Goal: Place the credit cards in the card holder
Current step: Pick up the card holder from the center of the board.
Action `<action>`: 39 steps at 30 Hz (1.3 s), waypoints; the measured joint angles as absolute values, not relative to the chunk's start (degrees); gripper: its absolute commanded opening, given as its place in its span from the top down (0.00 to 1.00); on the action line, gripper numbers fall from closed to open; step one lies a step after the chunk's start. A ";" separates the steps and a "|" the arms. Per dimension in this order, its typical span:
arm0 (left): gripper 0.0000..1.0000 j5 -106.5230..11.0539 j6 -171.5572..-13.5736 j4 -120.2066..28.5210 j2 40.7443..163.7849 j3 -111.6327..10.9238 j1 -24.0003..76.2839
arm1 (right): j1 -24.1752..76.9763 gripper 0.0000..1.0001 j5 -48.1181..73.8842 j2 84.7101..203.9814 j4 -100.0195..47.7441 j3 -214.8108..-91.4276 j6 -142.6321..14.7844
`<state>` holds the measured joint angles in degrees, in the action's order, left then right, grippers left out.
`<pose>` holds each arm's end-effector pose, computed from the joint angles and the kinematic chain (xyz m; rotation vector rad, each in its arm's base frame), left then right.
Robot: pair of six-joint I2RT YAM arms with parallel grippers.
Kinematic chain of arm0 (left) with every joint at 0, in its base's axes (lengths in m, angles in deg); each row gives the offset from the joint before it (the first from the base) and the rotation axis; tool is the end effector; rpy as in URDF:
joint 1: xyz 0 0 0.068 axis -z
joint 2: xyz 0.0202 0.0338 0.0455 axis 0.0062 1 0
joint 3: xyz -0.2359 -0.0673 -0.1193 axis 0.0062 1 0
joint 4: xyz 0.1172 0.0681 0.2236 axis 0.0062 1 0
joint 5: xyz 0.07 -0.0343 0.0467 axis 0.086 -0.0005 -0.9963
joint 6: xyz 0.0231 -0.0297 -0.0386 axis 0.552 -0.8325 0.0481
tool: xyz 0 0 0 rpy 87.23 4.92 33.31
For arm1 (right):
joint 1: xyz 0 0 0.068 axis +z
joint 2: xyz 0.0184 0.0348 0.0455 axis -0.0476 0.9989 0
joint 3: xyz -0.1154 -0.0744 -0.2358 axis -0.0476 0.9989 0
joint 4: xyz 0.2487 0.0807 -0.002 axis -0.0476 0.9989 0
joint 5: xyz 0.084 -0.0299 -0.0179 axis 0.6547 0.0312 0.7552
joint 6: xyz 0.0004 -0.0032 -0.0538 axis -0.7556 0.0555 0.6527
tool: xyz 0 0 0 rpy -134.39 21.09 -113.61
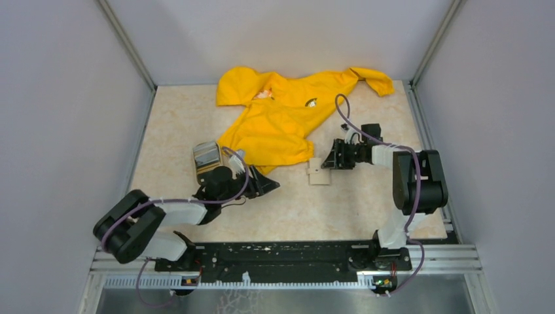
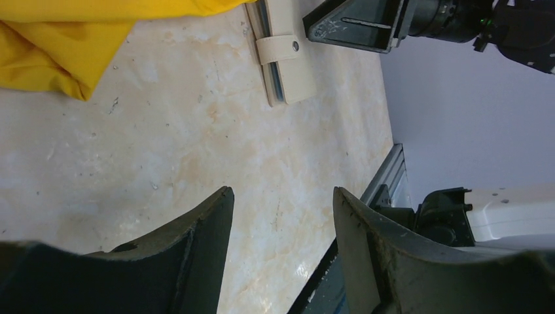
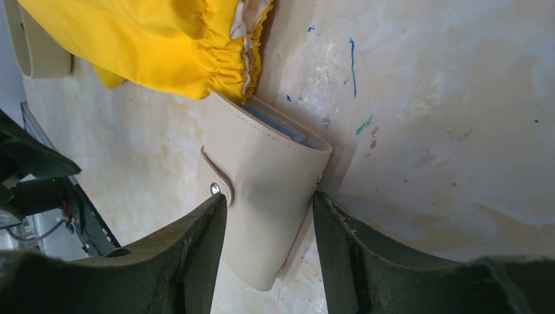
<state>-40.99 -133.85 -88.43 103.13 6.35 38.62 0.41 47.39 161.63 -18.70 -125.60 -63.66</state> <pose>0.1756 -0.1538 0.1552 -0.0467 2.0726 -1.3034 0.3124 0.0410 0.1394 -0.1971 2.4832 1.0101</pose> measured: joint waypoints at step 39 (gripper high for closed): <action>0.01 -36.40 -105.52 -84.38 89.62 9.78 40.98 | 27.23 1.00 54.41 155.03 0.80 -130.24 -24.07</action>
<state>-36.40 -105.52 -84.38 89.62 9.78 40.98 27.23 54.41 155.03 0.80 -130.24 -24.07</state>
